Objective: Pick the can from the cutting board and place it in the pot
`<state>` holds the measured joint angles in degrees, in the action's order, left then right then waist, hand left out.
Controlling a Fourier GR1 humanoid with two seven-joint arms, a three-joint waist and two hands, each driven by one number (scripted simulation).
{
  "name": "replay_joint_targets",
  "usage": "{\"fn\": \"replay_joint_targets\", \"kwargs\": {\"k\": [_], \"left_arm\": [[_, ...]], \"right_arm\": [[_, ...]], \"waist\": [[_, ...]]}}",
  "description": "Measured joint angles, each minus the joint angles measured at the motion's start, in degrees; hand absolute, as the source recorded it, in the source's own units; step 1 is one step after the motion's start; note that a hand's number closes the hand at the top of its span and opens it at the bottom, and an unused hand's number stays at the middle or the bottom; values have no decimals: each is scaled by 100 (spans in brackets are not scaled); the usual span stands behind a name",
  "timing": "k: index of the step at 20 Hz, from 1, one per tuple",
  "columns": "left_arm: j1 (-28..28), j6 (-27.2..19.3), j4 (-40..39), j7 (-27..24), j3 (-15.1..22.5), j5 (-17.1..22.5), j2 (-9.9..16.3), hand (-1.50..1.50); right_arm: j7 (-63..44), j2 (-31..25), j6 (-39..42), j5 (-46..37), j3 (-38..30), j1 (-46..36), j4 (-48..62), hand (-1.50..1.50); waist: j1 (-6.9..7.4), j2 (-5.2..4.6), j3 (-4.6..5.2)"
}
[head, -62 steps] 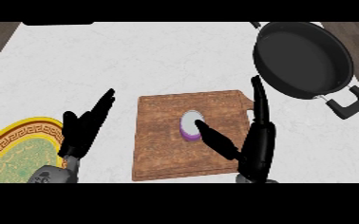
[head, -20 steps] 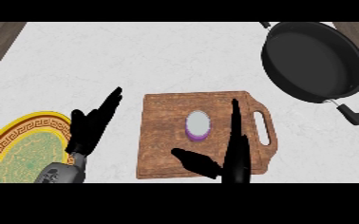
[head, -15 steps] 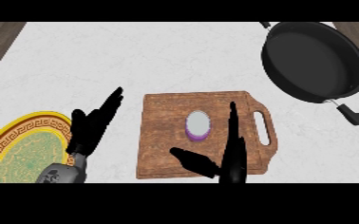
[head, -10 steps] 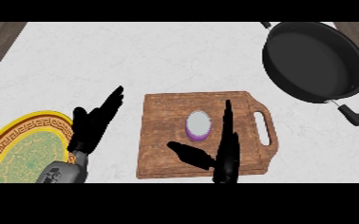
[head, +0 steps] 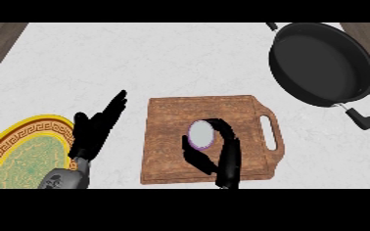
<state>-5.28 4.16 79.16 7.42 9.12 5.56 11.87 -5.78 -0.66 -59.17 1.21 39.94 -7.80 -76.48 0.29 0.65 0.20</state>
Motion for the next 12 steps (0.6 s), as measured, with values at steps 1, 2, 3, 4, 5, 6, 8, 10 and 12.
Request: {"fn": "replay_joint_targets", "kwargs": {"k": [1,2,3,4,5,6,8,10,12], "left_arm": [[4,-16,10,19,22,-34,-37,0],[24,14,20,-22,-5,-37,-26,0],[52,40,82,41,-29,-27,-11,0],[44,68,33,4,-60,-38,-12,0],[25,87,-5,-9,-91,-39,-20,0],[71,87,50,-35,-81,-66,-38,0],[34,147,-4,-27,-142,-49,-26,0],[102,122,47,-30,-164,-56,-15,0],[186,101,71,-36,-221,-33,9,0]], "right_arm": [[301,2,25,236,-32,41,21,150],[544,-3,11,470,-8,35,39,150],[844,5,62,655,-58,63,100,150],[1034,-4,-48,787,37,2,187,150],[1304,-12,-124,959,105,-24,263,150],[1430,-15,-207,1013,124,-81,290,150],[1589,-117,-233,976,62,-78,328,150],[1864,-639,85,1125,-284,168,49,150],[2036,-1250,452,1362,-696,469,-215,150]], "waist": [[1,0,-2],[0,-2,-2],[-1,2,0],[-3,3,1],[-1,5,0],[-3,0,-2],[-10,-2,-11],[-52,14,-22],[-168,30,-34]]}}
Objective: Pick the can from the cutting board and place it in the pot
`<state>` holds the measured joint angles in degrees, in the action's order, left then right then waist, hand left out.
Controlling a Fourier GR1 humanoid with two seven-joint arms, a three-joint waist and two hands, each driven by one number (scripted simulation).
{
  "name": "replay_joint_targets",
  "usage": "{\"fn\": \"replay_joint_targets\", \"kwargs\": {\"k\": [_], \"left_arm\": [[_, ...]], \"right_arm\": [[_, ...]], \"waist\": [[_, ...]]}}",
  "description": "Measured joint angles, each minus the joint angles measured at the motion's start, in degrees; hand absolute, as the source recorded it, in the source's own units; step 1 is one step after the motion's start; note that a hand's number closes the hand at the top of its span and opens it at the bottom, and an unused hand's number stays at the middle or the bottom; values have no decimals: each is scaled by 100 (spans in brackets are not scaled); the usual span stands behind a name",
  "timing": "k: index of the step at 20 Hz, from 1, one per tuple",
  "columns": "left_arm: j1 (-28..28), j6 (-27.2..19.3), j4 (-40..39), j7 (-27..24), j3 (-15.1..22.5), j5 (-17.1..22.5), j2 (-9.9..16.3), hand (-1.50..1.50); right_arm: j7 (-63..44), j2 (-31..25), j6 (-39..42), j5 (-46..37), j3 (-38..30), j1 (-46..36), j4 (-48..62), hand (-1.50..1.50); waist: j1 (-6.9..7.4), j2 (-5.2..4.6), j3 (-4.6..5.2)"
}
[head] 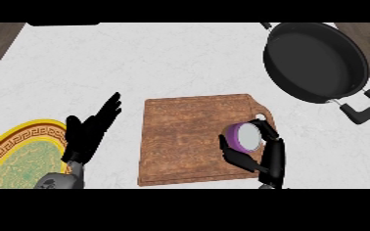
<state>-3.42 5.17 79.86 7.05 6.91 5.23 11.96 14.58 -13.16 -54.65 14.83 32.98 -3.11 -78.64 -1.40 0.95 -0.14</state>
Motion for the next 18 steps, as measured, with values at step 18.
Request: {"fn": "replay_joint_targets", "kwargs": {"k": [18], "left_arm": [[18,-21,169,87,55,-156,-140,0]], "right_arm": [[1028,-3344,2477,1216,-3378,2011,-121,150]], "waist": [[57,-70,9]]}}
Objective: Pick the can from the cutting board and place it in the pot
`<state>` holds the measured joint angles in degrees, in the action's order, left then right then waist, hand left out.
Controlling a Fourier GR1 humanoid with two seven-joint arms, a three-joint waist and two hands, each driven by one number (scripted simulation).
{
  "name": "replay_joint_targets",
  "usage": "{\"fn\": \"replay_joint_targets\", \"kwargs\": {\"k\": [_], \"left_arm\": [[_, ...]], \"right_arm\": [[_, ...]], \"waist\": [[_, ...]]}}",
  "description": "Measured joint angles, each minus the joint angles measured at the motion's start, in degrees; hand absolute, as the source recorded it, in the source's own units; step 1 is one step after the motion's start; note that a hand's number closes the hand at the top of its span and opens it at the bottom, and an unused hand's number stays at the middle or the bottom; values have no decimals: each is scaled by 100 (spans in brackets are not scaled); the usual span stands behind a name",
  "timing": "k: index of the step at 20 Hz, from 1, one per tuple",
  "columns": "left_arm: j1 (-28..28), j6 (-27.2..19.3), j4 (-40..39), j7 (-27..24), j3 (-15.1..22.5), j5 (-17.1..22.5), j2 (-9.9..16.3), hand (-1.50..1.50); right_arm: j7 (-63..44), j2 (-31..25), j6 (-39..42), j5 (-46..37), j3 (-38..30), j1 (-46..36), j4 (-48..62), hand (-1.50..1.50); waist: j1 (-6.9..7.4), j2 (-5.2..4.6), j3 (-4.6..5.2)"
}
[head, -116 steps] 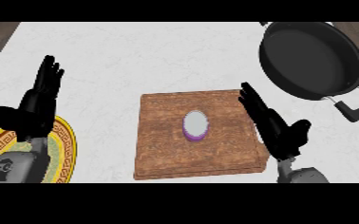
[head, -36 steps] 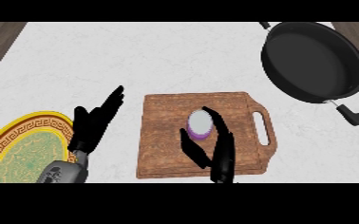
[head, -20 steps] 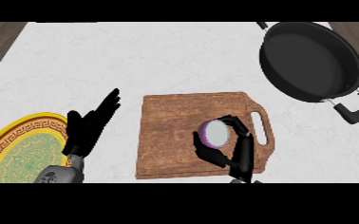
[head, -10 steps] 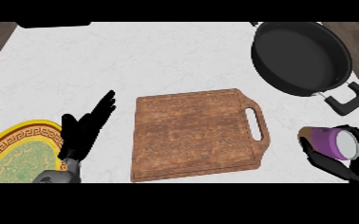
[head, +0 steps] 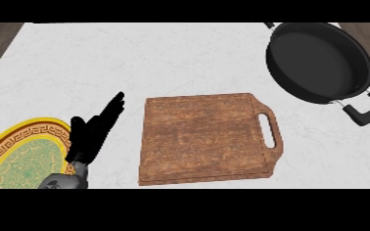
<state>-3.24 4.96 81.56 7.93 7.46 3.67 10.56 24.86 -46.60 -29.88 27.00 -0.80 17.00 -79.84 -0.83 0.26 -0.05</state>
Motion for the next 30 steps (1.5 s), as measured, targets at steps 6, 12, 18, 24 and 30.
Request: {"fn": "replay_joint_targets", "kwargs": {"k": [6,12,18,24,30], "left_arm": [[-92,84,-19,109,-45,-25,5,0],[-209,182,-202,18,-96,-43,-31,0],[-240,153,-146,15,-16,-144,-143,0],[-385,237,-212,85,3,-151,-188,0],[-462,255,-313,-16,40,-224,-241,0]], "right_arm": [[-1148,-710,-453,-514,-136,-59,-698,150],[-2757,-1512,-552,-1095,67,-796,-1091,150],[-4027,-2050,77,-1505,472,-1976,-801,150],[-4768,-1881,854,-2189,1188,-3545,153,150],[-5170,-1496,1510,-3211,2015,-4662,1255,150]], "waist": [[57,-10,5],[129,-20,3],[258,-45,2],[394,-80,1],[486,-107,-1]]}}
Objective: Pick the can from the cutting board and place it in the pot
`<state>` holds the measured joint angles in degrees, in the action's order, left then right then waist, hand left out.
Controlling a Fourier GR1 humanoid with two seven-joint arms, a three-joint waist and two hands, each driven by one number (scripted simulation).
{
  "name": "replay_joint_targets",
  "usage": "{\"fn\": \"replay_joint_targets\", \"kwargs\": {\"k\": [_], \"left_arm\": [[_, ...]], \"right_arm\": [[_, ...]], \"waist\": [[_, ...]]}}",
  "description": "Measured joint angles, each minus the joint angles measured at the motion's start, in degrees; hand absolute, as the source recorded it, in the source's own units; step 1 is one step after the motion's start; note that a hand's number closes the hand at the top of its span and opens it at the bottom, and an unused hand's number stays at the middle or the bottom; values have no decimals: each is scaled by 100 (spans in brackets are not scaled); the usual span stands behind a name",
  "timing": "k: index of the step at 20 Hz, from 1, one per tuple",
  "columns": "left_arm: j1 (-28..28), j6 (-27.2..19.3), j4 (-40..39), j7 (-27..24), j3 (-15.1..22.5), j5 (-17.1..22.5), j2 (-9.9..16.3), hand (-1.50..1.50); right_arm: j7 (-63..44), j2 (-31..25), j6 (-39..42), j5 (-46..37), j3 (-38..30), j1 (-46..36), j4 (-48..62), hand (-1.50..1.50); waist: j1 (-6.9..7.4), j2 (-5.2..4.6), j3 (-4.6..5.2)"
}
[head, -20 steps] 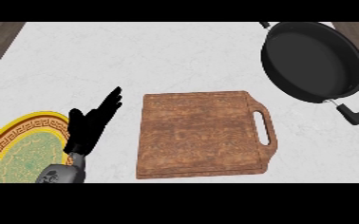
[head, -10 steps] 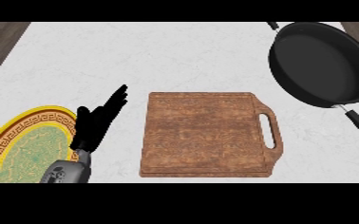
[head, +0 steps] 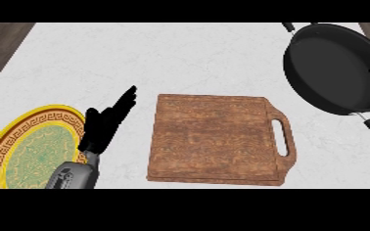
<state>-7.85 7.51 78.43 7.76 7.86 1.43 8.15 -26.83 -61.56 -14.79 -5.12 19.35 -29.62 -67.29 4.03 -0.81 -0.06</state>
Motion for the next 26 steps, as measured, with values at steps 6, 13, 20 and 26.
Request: {"fn": "replay_joint_targets", "kwargs": {"k": [6,13,20,26], "left_arm": [[-67,34,-20,-14,40,-31,-36,0],[-82,100,-1,87,-45,42,12,0],[32,38,66,65,-67,6,-16,0],[103,5,101,85,-111,7,-4,0]], "right_arm": [[-542,578,759,-936,736,-938,1187,150],[-1237,1527,2098,-771,813,-1777,2632,-150],[-553,2359,1189,-729,276,-2383,3530,-150],[316,2484,-393,-274,-713,-2635,3516,-150]], "waist": [[108,-30,-1],[59,-26,-9],[-54,-11,-22],[-147,1,-30]]}}
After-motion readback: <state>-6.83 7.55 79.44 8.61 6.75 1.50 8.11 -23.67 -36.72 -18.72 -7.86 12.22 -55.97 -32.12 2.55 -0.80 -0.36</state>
